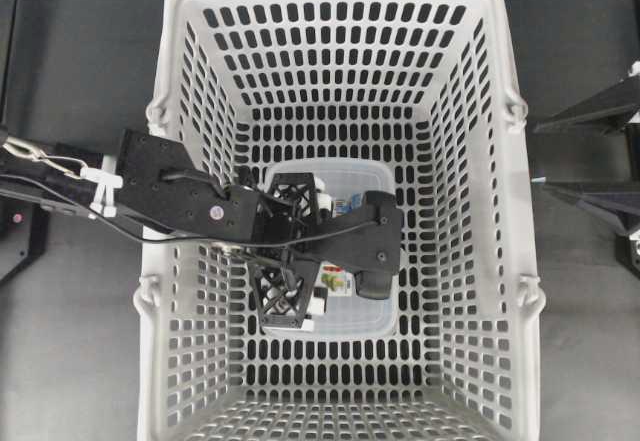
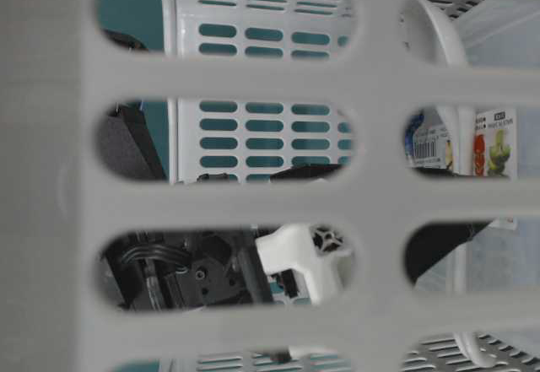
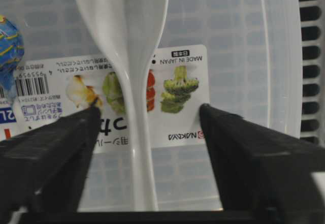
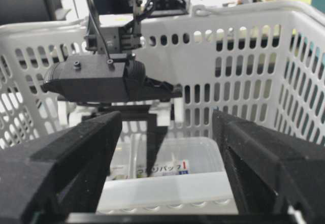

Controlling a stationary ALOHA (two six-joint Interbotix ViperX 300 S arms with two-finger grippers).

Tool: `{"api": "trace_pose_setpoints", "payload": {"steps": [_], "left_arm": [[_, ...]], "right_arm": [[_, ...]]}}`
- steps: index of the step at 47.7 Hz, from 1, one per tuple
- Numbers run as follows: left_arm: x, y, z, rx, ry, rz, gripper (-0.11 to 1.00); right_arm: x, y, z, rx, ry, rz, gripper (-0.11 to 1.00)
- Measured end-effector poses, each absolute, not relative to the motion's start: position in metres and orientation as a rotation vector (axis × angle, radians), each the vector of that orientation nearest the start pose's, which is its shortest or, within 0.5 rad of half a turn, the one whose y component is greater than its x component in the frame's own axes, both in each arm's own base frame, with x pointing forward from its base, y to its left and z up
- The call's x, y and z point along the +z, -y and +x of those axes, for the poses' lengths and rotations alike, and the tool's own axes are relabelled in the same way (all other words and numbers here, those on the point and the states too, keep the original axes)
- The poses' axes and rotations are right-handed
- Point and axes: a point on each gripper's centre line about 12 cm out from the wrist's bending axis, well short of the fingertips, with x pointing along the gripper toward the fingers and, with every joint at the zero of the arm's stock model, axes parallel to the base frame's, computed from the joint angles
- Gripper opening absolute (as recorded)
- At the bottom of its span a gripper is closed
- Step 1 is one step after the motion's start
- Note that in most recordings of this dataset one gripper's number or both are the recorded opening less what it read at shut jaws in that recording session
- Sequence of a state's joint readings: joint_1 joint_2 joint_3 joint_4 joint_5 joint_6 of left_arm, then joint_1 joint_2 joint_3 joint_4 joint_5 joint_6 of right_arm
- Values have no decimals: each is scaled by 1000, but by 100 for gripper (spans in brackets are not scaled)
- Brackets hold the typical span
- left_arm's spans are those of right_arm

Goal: Pick up the chinese spoon from the shopping basket with the left arm.
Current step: 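Close the left gripper on the white spoon handle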

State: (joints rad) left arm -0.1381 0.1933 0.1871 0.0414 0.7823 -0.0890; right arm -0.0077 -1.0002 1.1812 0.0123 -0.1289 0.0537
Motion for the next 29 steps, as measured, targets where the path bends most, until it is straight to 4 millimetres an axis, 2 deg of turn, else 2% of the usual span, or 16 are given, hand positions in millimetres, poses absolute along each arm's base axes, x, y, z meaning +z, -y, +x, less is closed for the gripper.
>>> {"api": "trace_pose_setpoints", "payload": {"steps": [8,10,16,20,22,29], "left_arm": [[190,58,438,-65,-1159,47,19],[191,57,438,-66,-1157,51,12],[193,57,439,-66,-1153,50,12],[205,58,441,-66,-1138,49,12],[216,58,442,-66,-1128,48,12],[277,58,445,-62,-1066,36,12]], "right_arm": [[278,2,193,-11,-53,66,69],[278,2,193,-13,-53,66,69],[278,2,193,-11,-53,66,69],[278,2,193,-11,-53,66,69],[278,2,193,-13,-53,66,69],[278,2,193,-11,-53,66,69]]}}
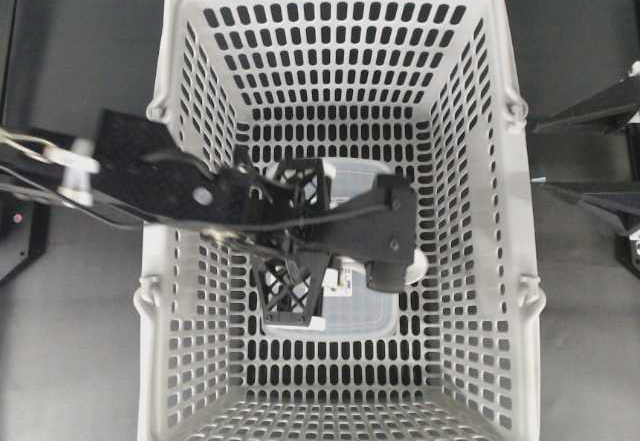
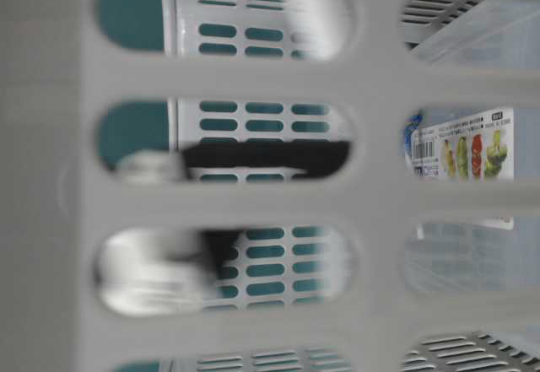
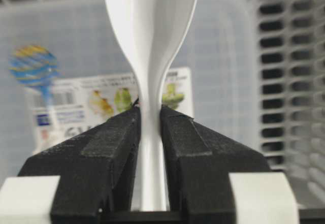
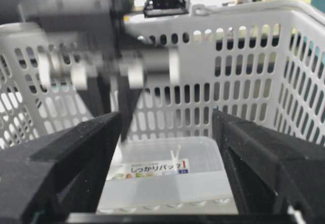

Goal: Pick up the chinese spoon from the shopping basket with the left arm.
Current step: 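Close the left gripper on the white spoon handle, then lift the held white spoon upward with the left gripper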

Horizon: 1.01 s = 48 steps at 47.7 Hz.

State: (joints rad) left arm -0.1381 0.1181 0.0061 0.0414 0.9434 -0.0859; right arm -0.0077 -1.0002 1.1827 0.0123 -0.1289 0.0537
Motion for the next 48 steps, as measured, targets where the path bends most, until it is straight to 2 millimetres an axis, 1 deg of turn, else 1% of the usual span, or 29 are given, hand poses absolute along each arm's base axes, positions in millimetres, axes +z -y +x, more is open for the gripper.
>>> {"api": "trace_pose_setpoints", "payload": {"steps": [4,9,13,16,19,29,48], "left_arm": [[310,58,446,-59,-1052,30,12],[345,57,444,-53,-1055,29,12],[367,57,441,-50,-1064,28,12],[377,56,439,-49,-1075,26,12],[381,56,439,-45,-1084,27,12],[372,56,443,-43,-1113,29,12],[375,55,444,-23,-1108,-5,12]], "right_arm": [[278,2,193,-11,-53,66,69],[279,2,193,-13,-52,66,69],[278,2,193,-13,-55,66,69],[278,2,193,-13,-55,68,69],[278,2,193,-13,-53,66,69],[278,2,193,-13,-53,68,69],[278,2,193,-13,-53,69,69]]}}
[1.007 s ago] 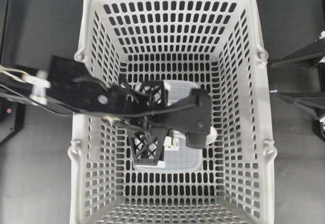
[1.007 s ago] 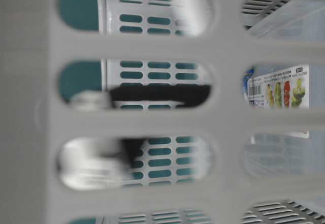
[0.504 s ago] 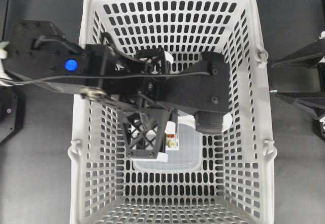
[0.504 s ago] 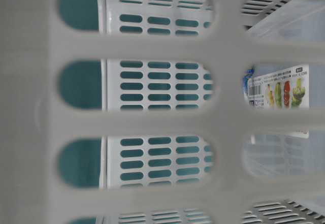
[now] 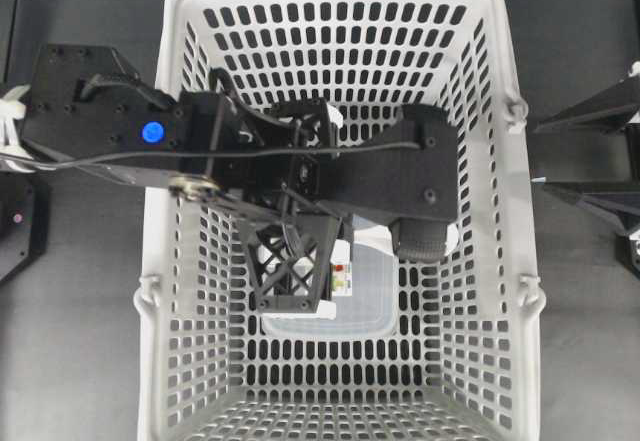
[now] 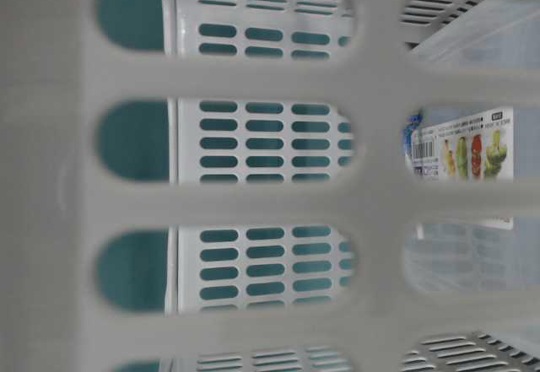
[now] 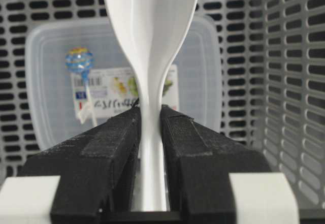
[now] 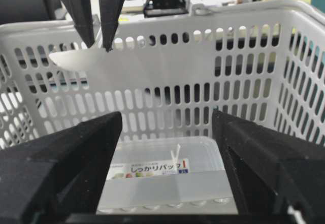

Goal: Pick up the chinese spoon from the shopping basket with the left arm.
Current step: 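Lift the held white spoon upward with the left gripper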

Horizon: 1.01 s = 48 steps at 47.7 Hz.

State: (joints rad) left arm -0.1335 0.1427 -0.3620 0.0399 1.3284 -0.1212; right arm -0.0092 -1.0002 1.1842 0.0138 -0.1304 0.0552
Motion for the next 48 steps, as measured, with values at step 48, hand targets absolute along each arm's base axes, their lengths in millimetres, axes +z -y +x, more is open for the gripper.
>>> {"api": "trace_pose_setpoints", "payload": {"steps": [48], "left_arm": [[374,51,445,-9,-1108,-17,12]], "right_arm": [[279,2,192,-13,-46,69,69]]}}
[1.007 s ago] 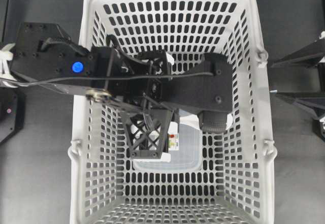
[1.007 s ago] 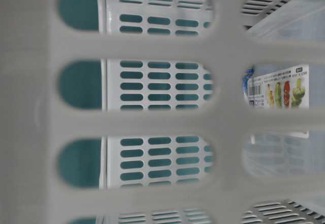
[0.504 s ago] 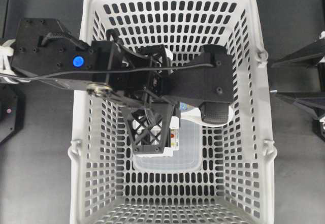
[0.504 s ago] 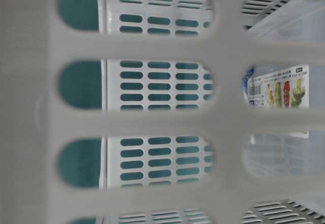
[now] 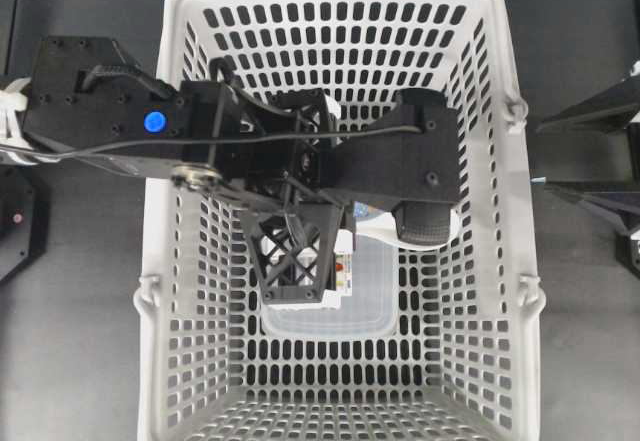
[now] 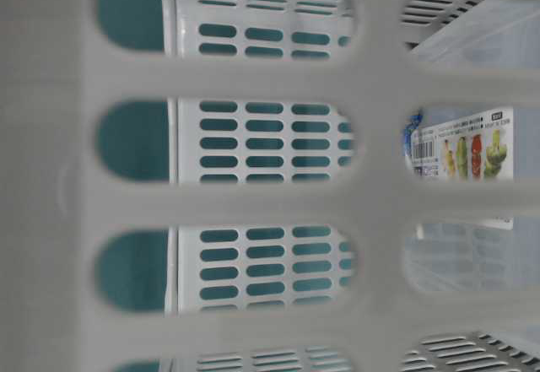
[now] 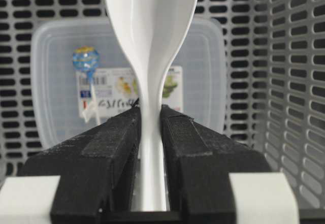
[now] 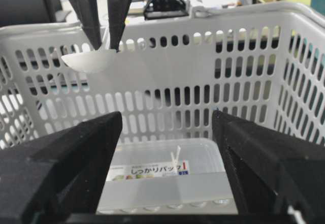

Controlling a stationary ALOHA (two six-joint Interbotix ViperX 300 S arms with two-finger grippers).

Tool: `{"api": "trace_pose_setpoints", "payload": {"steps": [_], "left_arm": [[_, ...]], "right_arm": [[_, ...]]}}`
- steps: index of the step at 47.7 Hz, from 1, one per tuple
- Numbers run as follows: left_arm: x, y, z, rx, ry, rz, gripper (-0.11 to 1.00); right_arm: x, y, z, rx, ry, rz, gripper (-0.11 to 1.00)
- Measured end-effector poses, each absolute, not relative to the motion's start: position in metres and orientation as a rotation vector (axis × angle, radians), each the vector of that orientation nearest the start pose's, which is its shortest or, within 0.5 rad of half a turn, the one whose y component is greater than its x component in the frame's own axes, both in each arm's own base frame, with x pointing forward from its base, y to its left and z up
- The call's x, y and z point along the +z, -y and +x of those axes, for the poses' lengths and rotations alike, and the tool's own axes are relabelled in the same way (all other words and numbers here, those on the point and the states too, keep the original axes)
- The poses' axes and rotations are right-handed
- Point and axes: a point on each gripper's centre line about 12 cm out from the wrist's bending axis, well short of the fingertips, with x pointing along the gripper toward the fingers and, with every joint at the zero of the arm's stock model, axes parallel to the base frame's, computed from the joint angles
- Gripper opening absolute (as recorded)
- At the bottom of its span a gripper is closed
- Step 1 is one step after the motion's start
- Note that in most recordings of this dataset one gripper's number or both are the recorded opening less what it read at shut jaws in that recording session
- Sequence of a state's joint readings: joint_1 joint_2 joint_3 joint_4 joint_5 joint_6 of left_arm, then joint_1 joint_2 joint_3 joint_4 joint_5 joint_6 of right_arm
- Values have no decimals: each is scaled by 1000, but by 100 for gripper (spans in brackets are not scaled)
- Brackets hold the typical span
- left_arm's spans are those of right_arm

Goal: Pick up the chinese spoon from the shopping basket with the left arm.
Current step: 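Lift the held white spoon upward with the left gripper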

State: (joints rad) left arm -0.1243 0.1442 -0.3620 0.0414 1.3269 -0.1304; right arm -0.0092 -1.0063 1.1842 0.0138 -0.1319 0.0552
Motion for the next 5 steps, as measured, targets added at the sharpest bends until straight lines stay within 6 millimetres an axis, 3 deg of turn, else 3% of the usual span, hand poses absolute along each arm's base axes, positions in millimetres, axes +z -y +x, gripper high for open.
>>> {"api": "trace_pose_setpoints", "payload": {"steps": [5], "left_arm": [[373,51,445,-8,-1112,-16,12]], "right_arm": [[280,2,192,-12,-44,68,69]]}}
